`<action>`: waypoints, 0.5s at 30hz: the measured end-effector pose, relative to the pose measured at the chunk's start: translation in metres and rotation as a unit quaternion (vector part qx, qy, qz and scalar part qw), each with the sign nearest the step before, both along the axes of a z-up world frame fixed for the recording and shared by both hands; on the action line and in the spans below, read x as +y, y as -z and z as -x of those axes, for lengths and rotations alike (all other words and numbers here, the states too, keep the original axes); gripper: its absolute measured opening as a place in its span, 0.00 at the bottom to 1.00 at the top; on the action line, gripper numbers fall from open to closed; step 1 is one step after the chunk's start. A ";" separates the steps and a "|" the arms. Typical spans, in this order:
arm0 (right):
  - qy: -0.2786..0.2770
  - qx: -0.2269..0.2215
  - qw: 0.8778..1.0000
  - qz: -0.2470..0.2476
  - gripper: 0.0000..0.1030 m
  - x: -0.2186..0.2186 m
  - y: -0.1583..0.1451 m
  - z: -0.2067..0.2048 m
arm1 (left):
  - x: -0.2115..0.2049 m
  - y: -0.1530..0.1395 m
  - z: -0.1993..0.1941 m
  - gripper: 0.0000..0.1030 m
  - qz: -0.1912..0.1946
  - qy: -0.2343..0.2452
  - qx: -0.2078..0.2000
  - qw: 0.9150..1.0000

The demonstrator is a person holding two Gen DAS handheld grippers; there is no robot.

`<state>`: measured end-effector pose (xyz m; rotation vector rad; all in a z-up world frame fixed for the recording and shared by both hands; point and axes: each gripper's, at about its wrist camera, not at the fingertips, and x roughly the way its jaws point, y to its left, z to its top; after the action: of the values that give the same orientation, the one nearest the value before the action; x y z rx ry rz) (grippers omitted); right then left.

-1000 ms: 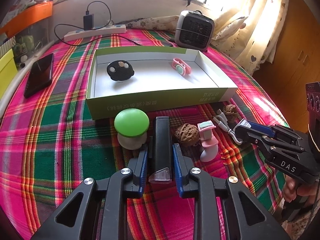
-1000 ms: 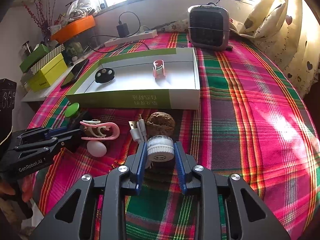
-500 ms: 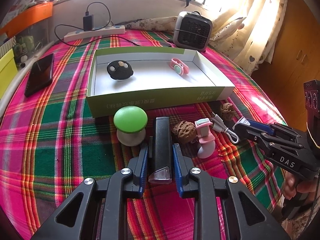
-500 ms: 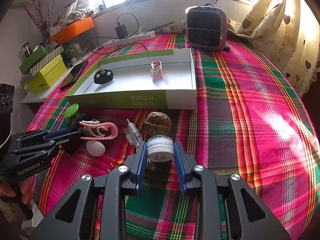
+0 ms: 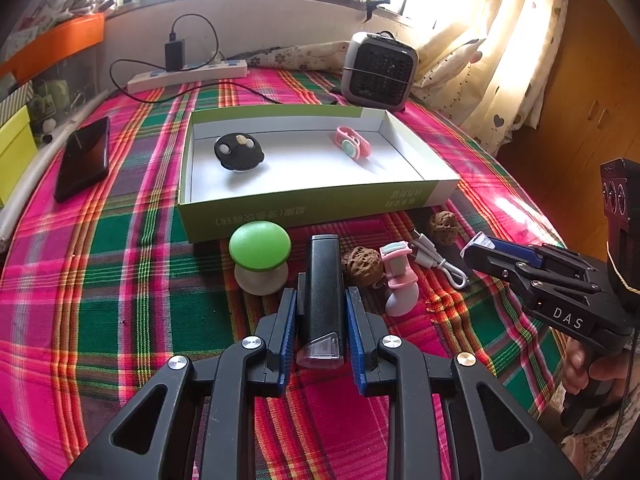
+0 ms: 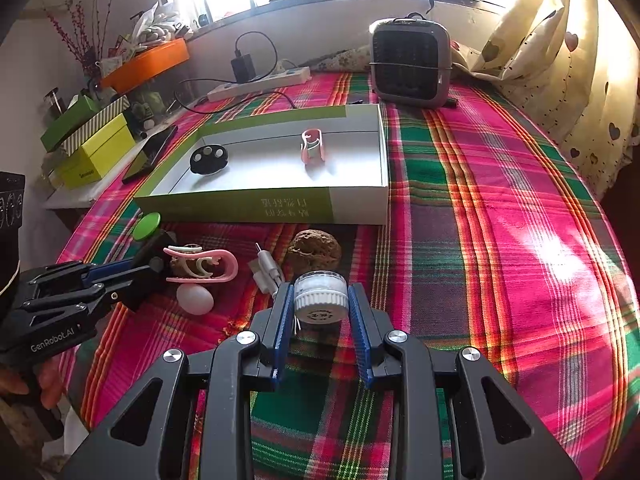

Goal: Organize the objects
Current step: 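Carry flashlight with left tool into white box while right carries white container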

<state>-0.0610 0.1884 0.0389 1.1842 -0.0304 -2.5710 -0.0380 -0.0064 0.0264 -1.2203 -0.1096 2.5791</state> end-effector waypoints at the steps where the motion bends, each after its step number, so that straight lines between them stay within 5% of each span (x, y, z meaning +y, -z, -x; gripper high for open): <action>1: -0.001 0.001 1.000 0.000 0.28 0.000 0.000 0.000 | 0.000 -0.001 0.000 0.21 0.000 0.001 0.001 1.000; 15: -0.004 0.016 1.000 0.001 0.28 0.000 -0.014 -0.003 | 0.003 -0.014 -0.004 0.21 0.000 0.006 0.020 1.000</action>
<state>-0.0577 0.1881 0.0530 1.1392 -0.0210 -2.5828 -0.0339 -0.0035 0.0407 -1.1657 -0.0930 2.5920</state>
